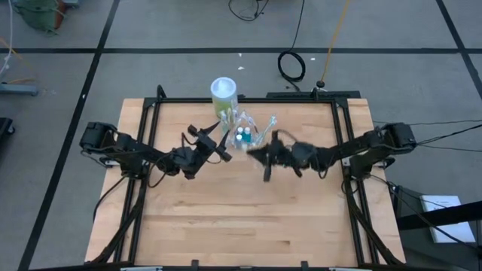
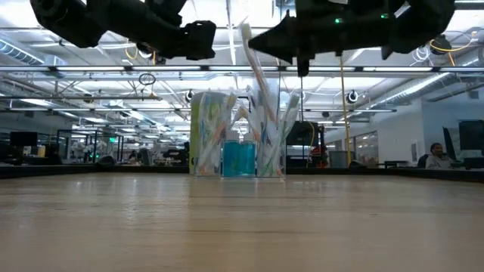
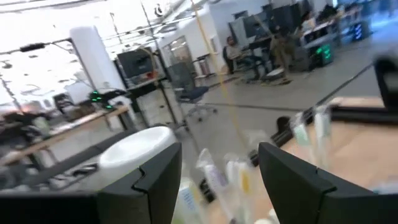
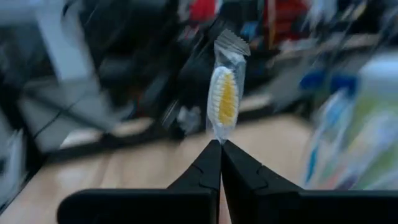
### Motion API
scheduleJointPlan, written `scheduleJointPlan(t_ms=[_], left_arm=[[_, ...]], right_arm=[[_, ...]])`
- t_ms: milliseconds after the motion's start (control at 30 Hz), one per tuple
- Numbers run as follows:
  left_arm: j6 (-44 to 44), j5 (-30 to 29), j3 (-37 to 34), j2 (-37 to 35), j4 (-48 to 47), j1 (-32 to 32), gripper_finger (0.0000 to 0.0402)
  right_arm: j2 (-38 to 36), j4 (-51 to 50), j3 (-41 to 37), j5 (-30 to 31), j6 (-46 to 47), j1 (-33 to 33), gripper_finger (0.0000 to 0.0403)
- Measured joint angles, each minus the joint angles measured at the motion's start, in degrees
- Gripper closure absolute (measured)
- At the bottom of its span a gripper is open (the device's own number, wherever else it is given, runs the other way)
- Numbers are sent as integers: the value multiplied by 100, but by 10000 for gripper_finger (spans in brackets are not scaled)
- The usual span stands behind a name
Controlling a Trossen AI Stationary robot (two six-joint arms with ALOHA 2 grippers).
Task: Pick & Place toothbrushing station
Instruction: Put the orange toothbrush into the right of the transparent organizer
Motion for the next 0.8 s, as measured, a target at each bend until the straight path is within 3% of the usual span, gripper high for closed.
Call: scheduleJointPlan(t_ms=[133, 367, 667, 800], left_arm=[[321, -518, 0, 0, -13, -158, 183], [389, -792, 0, 0, -15, -190, 183], [210, -793, 0, 0, -20, -188, 183], [211, -793, 0, 0, -24, -188, 183]], right_arm=[[0, 503, 0, 648, -565, -253, 403], [57, 525, -57, 2612, -1122, -379, 403], [393, 589, -70, 2615, -1202, -1044, 403], [535, 993, -68, 2610, -1984, -1141, 403]])
